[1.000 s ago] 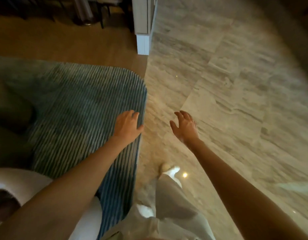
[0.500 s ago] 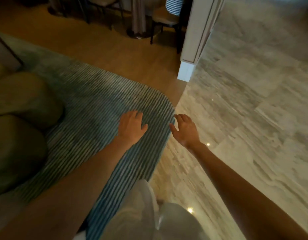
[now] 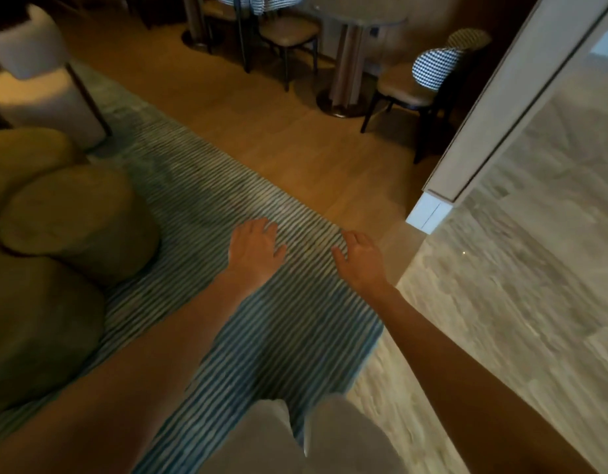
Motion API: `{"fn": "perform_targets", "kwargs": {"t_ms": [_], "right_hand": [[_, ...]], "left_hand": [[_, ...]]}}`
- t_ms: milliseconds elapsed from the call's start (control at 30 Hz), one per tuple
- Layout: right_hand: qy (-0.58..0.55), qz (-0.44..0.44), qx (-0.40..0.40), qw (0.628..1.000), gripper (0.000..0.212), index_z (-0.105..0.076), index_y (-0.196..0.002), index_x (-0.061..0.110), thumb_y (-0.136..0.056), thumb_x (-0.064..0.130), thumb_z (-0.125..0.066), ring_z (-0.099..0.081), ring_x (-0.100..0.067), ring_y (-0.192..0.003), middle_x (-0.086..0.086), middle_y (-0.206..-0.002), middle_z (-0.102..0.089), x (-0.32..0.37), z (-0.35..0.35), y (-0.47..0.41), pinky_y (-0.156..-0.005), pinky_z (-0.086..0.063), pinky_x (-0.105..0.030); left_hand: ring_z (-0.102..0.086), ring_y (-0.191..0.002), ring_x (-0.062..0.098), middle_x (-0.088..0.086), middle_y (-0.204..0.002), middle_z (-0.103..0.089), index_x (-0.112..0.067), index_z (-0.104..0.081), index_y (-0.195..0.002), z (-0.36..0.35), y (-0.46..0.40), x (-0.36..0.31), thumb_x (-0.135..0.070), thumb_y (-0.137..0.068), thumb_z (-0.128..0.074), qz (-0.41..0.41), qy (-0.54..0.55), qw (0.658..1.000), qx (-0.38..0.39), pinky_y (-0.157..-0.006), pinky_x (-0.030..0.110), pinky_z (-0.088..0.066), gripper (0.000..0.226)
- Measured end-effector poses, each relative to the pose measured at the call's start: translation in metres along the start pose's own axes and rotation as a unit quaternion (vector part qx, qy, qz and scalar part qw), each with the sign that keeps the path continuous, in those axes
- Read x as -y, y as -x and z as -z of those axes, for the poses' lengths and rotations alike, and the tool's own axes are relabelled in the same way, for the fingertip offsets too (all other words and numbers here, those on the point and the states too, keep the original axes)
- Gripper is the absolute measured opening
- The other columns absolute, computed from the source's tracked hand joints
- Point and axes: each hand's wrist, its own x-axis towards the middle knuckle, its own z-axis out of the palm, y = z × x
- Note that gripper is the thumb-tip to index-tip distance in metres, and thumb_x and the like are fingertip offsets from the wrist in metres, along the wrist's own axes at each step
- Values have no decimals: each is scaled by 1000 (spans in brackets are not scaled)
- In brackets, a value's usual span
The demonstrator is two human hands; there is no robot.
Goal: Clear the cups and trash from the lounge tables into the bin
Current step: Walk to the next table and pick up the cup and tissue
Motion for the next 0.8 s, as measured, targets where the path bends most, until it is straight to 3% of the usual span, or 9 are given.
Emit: {"fn": "perform_targets", "kwargs": {"t_ms": [200, 400, 600, 800], "right_hand": [[-33, 14, -3, 999, 46, -49, -133, 3, -98, 32, -43, -46, -36, -125, -19, -133, -52, -7, 4, -134, -105, -38, -46], [-37, 55, -14, 998, 41, -50, -132, 1, -97, 21, -47, -54, -38, -112, -21, -128, -55, -33, 29, -291, -94, -46, -42], [-20, 107, -11, 994, 30, -60, -112, -6, -95, 16, -51, -56, -38, -101, -24, -110, -60, -43, 59, -430, -86, -47, -42], [-1, 152, 38, 988, 40, -53, -131, 1, -99, 25, -45, -45, -34, -126, -20, -131, -55, -23, 56, -552, -103, -35, -41]], "left_hand": [[-40, -128, 29, 12, -140, -45, -11, -42, -136, 1, -128, 25, -41, -96, -39, 16, 3, 1000, 5, -105, 43, -34, 50], [-35, -132, 28, 10, -143, -40, -13, -40, -136, 7, -278, 24, -42, -97, -36, 62, 12, 998, 5, -107, 44, -30, 49], [-38, -129, 27, 7, -139, -44, -15, -43, -133, 32, -398, 24, -42, -97, -35, 105, 29, 994, -6, -105, 42, -31, 46], [-37, -128, 27, 7, -139, -42, -15, -45, -129, 38, -493, 63, -38, -99, -33, 156, 36, 987, -1, -104, 42, -31, 40]]}}
